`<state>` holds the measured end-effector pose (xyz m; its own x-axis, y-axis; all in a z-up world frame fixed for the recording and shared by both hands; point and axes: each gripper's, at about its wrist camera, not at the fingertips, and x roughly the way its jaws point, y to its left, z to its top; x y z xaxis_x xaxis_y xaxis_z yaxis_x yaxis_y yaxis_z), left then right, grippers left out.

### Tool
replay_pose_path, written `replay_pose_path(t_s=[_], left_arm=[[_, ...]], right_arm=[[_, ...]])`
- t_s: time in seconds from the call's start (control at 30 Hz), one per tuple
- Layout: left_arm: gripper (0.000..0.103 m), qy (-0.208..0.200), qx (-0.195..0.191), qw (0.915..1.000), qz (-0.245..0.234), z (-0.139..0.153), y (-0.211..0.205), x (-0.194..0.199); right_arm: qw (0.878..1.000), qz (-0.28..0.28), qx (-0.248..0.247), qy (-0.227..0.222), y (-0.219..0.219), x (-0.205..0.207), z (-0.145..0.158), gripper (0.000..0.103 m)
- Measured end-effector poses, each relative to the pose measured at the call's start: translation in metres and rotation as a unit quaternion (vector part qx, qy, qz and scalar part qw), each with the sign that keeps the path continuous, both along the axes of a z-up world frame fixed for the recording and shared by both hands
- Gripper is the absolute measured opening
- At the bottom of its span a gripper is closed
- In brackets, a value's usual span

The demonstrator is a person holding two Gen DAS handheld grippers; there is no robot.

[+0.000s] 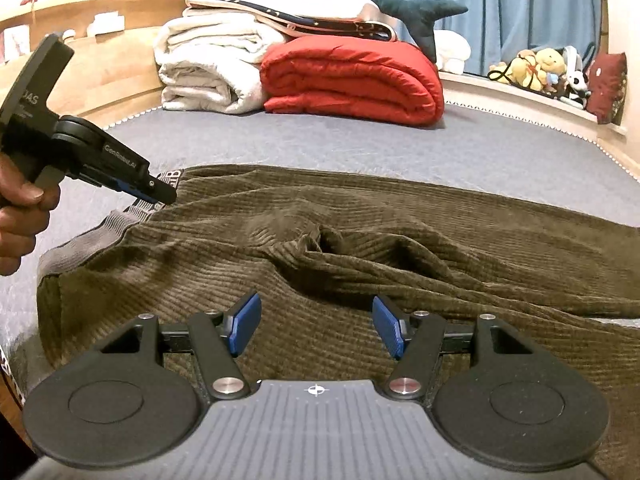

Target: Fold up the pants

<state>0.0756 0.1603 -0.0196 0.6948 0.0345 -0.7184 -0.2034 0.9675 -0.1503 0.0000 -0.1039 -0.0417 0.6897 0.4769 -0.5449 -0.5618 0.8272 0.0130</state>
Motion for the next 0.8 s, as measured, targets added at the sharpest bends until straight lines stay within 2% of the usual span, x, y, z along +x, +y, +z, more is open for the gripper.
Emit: replay_pose_path(t_s=[0.43,0.5,0.67,0.7,0.77,0.8], left_arm=[[0.021,-0.036,0.007,0.9993,-0.001,0.021,-0.008,0.022],[0.021,-0.033,0.011,0.9993,-0.01,0.028,-0.008,0.036],[0.023,-0.059,0.04,0.9974,0.012,0.042,0.019,0.084],[0.026,-0.065,0.049,0.9965,0.018,0.038,0.026,0.09],[0.041,-0.07,0.071,0.9945,0.031,0.022,0.042,0.099],[0.053,-0.063,0.084,0.9937,0.038,0.009,0.051,0.104]], right_arm=[[0.997,-0.064,0.048,-0.012,-0.015,0.041,0.008,0.061],[0.996,-0.074,0.058,-0.008,-0.018,0.047,0.009,0.058],[0.995,-0.07,0.077,-0.007,-0.019,0.055,0.013,0.051],[0.995,-0.068,0.075,-0.009,-0.019,0.055,0.014,0.051],[0.995,-0.066,0.072,-0.011,-0.018,0.055,0.014,0.051],[0.995,-0.066,0.073,-0.009,-0.019,0.055,0.014,0.051]])
